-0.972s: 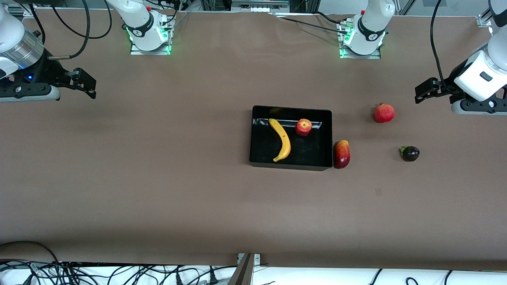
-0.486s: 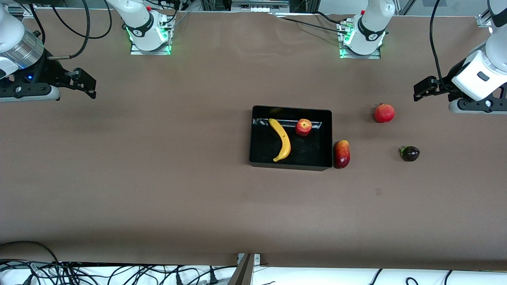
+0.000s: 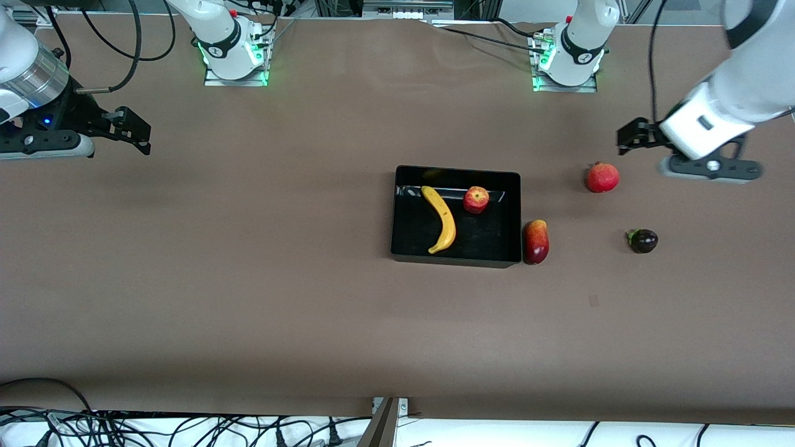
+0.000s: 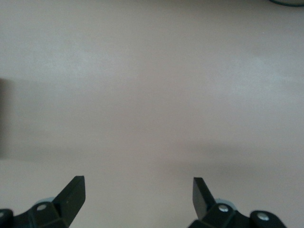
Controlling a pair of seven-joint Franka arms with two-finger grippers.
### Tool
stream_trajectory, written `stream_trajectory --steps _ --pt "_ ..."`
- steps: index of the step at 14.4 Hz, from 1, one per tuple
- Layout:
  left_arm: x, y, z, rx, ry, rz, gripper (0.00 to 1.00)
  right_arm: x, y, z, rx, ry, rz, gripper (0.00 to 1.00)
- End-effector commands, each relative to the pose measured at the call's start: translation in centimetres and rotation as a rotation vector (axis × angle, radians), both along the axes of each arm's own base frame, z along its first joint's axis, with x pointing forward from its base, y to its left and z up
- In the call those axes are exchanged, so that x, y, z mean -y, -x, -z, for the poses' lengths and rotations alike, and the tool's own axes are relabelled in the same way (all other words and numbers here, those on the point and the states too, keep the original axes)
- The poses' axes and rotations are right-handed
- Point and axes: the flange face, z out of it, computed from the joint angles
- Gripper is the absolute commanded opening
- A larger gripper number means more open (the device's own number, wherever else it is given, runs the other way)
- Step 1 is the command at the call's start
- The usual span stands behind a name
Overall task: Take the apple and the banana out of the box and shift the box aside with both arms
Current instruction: 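Lower the left gripper into the box and grasp the red-yellow apple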
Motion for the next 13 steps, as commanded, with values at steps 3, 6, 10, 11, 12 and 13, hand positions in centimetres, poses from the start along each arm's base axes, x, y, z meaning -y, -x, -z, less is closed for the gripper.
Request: stream_trajectory --steps 3,6,10,11,12,13 --pt "10.5 -2.6 8.9 -0.04 0.024 -0.081 1.0 0.1 -0.2 -0.4 0.008 0.012 0.002 1.0" --pt "14.4 -3.1 15.0 -0.051 0.03 -0.104 1.0 0.1 -0.2 -0.4 0.008 0.012 0.002 1.0" --pt "18.7 0.0 22.5 0.008 0.044 -0.151 1.0 0.1 -0.2 -0.4 0.008 0.012 0.002 1.0" --pt "19.4 1.0 24.4 0.019 0.051 -0.142 1.0 0.1 -0.2 -0.4 0.008 0.012 0.002 1.0" --pt "19.6 1.6 26.1 0.024 0.048 -0.133 1.0 0.1 -0.2 -0.4 0.008 0.012 0.004 1.0" --pt "19.5 1.9 27.0 0.035 0.034 -0.118 1.0 0.1 -0.2 -0.4 0.008 0.012 0.002 1.0"
